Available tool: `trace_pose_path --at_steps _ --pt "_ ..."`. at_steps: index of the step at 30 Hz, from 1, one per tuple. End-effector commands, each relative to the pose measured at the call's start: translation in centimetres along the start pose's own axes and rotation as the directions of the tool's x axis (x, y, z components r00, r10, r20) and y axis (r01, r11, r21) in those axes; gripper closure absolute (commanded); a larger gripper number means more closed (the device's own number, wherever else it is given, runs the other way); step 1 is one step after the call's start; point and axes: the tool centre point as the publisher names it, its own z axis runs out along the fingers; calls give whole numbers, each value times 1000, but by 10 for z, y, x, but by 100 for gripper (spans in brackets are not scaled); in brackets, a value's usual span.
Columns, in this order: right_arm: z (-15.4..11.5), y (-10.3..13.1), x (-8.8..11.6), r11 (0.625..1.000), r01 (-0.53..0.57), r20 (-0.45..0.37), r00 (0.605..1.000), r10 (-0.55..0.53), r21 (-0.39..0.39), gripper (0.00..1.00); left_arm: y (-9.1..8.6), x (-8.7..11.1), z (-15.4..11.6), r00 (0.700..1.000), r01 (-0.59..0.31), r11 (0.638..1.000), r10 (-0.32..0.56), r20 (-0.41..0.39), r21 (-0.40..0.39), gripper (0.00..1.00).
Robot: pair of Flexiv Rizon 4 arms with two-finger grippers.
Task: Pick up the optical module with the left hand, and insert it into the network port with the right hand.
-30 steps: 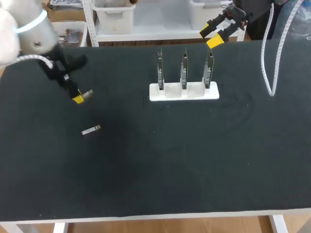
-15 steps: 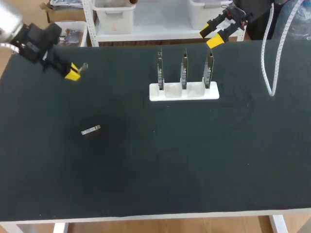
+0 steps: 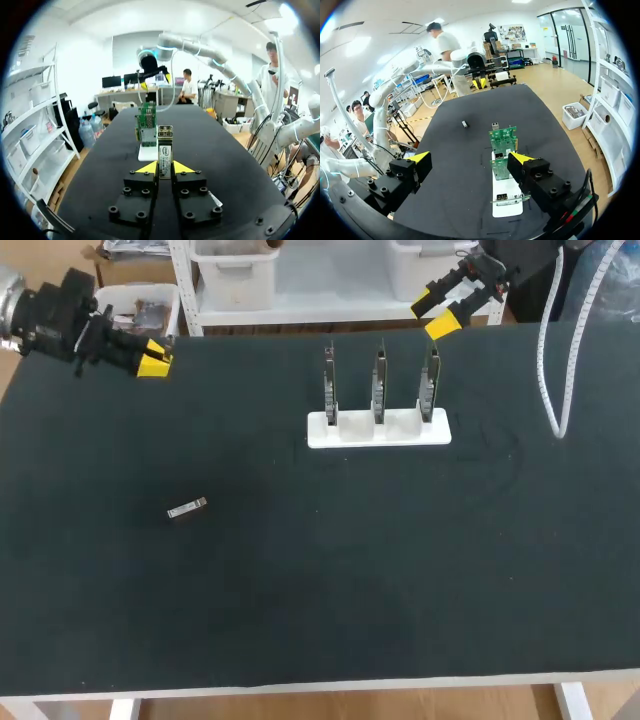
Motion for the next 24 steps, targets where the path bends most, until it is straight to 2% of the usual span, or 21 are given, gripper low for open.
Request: trace_pose_path --at_steps 1,3,4,24 --pt "0 1 0 1000 1 1 1000 -1 2 0 14 5 4 1000 13 999 -13 1 35 100" --pt "0 1 0 1000 1 1 1000 -1 2 0 14 8 6 997 44 999 -43 -60 23 100" --pt "0 1 0 1000 1 1 1000 -1 2 0 14 9 7 988 68 998 -67 -140 -2 100" --pt "0 1 0 1000 1 1 1000 -1 2 0 14 9 7 988 68 998 -67 -140 -2 100"
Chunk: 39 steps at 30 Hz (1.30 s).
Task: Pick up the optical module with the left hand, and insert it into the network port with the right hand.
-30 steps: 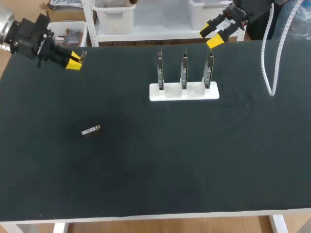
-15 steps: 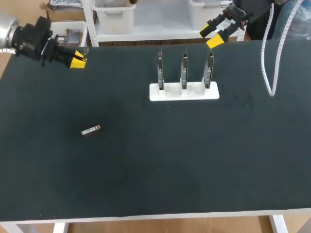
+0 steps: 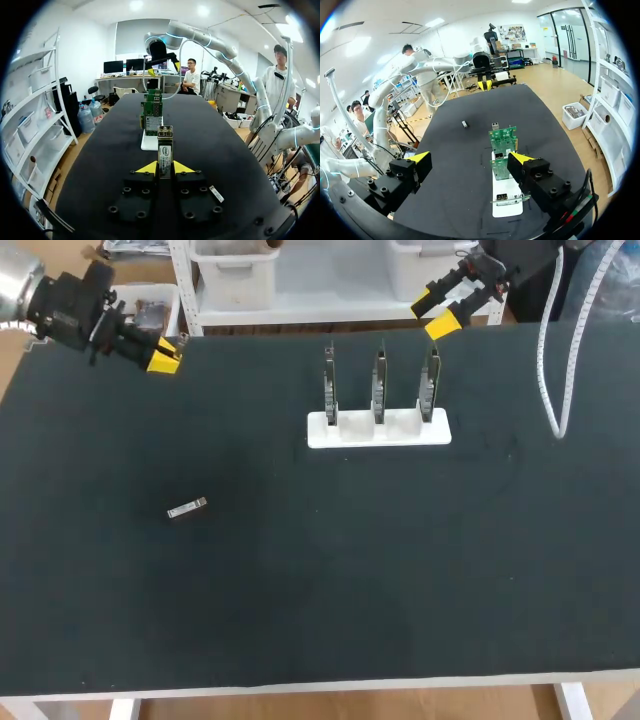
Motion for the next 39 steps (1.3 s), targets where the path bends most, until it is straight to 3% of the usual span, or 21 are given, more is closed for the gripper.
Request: trace_pose_path --at_steps 1,5,14,29,33,39 --pt "0 1 0 1000 1 1 1000 -1 2 0 -3 0 0 1000 -2 1000 2 0 -7 100" --pt "0 1 0 1000 1 1 1000 -1 2 0 -2 -4 2 1000 -12 1000 12 1 -12 100" --pt "0 1 0 1000 1 1 1000 -1 2 0 4 -36 20 973 -109 992 94 212 58 100" --pt "0 1 0 1000 1 1 1000 -1 2 0 11 -93 40 944 -206 977 186 273 47 100" --pt "0 1 0 1000 1 1 1000 -1 2 0 15 -105 47 931 -198 979 169 325 57 100" --pt "0 1 0 1000 1 1 1000 -1 2 0 23 -122 63 946 -158 987 143 292 28 100"
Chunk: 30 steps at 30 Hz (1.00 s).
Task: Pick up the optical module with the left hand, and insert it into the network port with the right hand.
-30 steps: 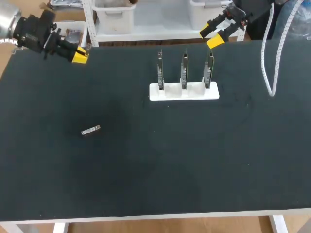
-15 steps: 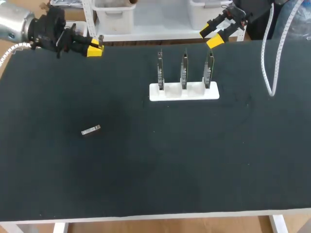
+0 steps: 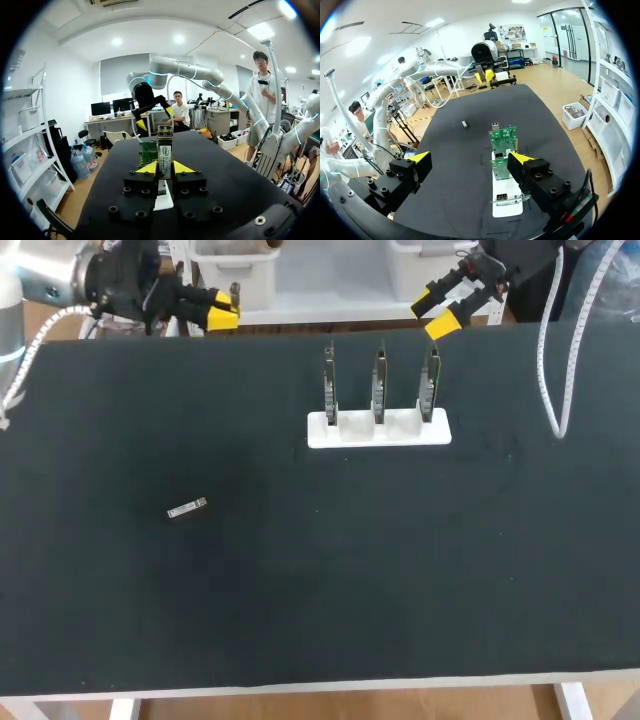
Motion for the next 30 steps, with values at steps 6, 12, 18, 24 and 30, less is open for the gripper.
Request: trace_pose_path --at_steps 6,12,18,24,30 --pt "0 1 0 1000 1 1 1000 -1 2 0 22 -7 26 993 60 993 -70 -91 -101 100" --pt "0 1 0 1000 1 1 1000 -1 2 0 30 -9 36 993 64 993 -73 -92 -98 100" --pt "0 1 0 1000 1 1 1000 -1 2 0 29 -9 34 993 56 994 -65 -99 -93 100" --pt "0 1 0 1000 1 1 1000 -1 2 0 29 -9 34 993 54 995 -63 -102 -89 100" --pt "0 1 0 1000 1 1 1000 -1 2 0 29 -9 34 993 54 995 -63 -102 -89 100"
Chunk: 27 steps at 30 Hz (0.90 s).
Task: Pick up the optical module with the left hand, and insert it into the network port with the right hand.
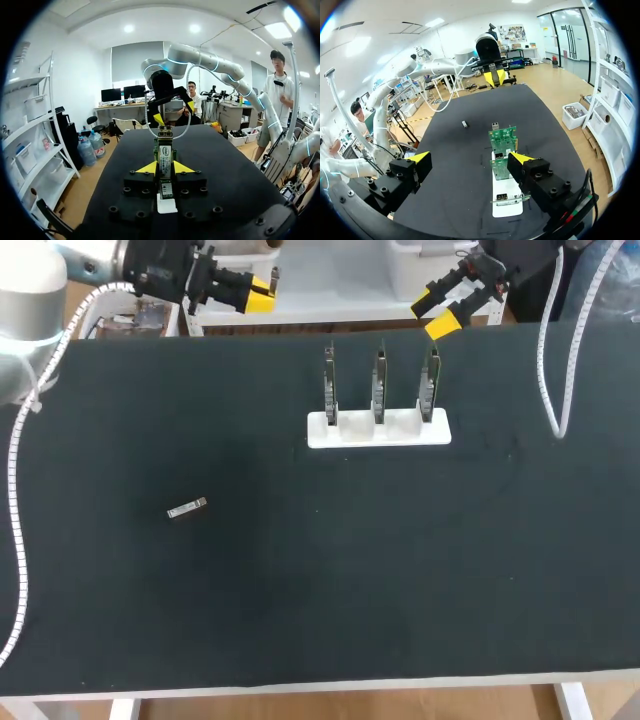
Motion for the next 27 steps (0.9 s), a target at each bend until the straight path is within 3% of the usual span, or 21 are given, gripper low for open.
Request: trace_pose_path --at_steps 1,7,12,18,27 --pt "0 1 0 1000 1 1 1000 -1 2 0 -4 0 0 1000 -2 1000 2 -2 -8 100" --pt "0 1 0 1000 1 1 1000 -1 2 0 -4 0 0 1000 -2 1000 2 -2 -8 100" --pt "0 1 0 1000 1 1 1000 -1 2 0 5 -25 5 994 -57 995 64 93 -85 100" --pt "0 1 0 1000 1 1 1000 -1 2 0 0 -45 20 978 -76 993 91 186 -90 100" --pt "0 1 0 1000 1 1 1000 -1 2 0 -10 -44 19 977 -14 982 54 208 -190 100"
